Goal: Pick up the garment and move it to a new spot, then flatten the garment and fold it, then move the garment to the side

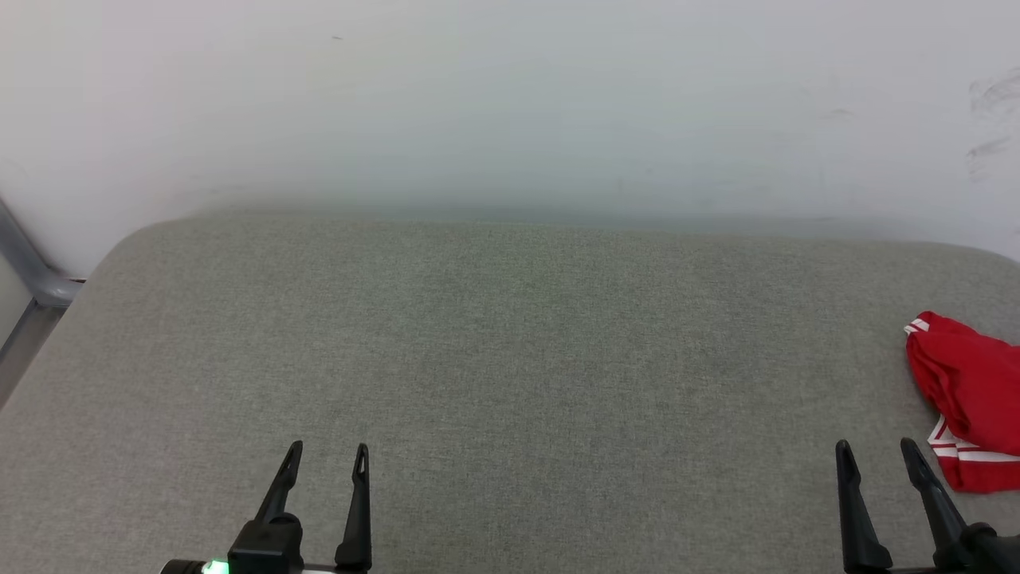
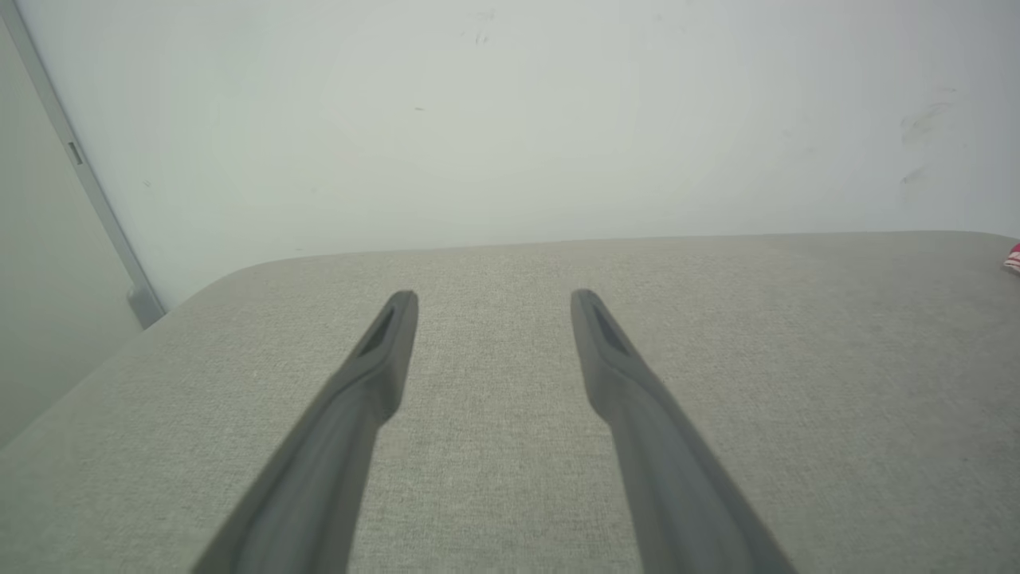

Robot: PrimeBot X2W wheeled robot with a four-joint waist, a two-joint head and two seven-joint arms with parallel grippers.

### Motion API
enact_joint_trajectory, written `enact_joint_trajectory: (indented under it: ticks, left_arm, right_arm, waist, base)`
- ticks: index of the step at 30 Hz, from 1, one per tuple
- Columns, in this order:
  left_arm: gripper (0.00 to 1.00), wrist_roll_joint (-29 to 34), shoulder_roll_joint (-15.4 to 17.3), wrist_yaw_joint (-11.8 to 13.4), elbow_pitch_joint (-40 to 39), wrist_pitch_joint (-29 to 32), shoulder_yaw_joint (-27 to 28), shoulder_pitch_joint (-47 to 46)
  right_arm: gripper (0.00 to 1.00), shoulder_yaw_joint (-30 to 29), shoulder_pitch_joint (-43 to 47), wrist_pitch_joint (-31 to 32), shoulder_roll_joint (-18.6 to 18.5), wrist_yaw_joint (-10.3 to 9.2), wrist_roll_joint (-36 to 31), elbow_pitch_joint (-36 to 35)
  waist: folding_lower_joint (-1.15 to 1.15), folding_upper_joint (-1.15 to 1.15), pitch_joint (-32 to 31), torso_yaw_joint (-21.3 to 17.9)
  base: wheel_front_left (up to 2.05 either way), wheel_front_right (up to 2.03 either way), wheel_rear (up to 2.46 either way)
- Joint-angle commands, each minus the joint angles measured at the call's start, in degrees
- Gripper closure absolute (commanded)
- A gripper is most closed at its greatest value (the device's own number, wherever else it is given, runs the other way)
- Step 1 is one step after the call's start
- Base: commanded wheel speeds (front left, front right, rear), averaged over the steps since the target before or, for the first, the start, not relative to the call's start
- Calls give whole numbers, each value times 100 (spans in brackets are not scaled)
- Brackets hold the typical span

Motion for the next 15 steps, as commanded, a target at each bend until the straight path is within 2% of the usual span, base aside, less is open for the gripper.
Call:
enact_joint_trajectory:
  ticks: [1,11,12,15]
  left_arm:
    - [0,-22,20,-29,2,-12,24,59]
    - [0,-15,4,-127,12,-12,22,56]
    - [100,-4,-3,-117,18,0,6,42]
    - [100,-17,-26,-120,178,5,-18,99]
  right_arm:
    - [0,-14,69,-11,35,-7,-12,-34]
    - [0,-18,148,21,39,-7,18,-160]
    - [100,-17,70,35,9,0,14,-132]
    - [100,4,71,59,10,1,29,36]
  waist:
    - [0,0,1,-6]
    - [0,0,12,-17]
    - [0,0,13,-18]
    - [0,0,13,-20]
  base:
    - [0,0,0]
    - [0,0,0]
    - [0,0,0]
    - [0,0,0]
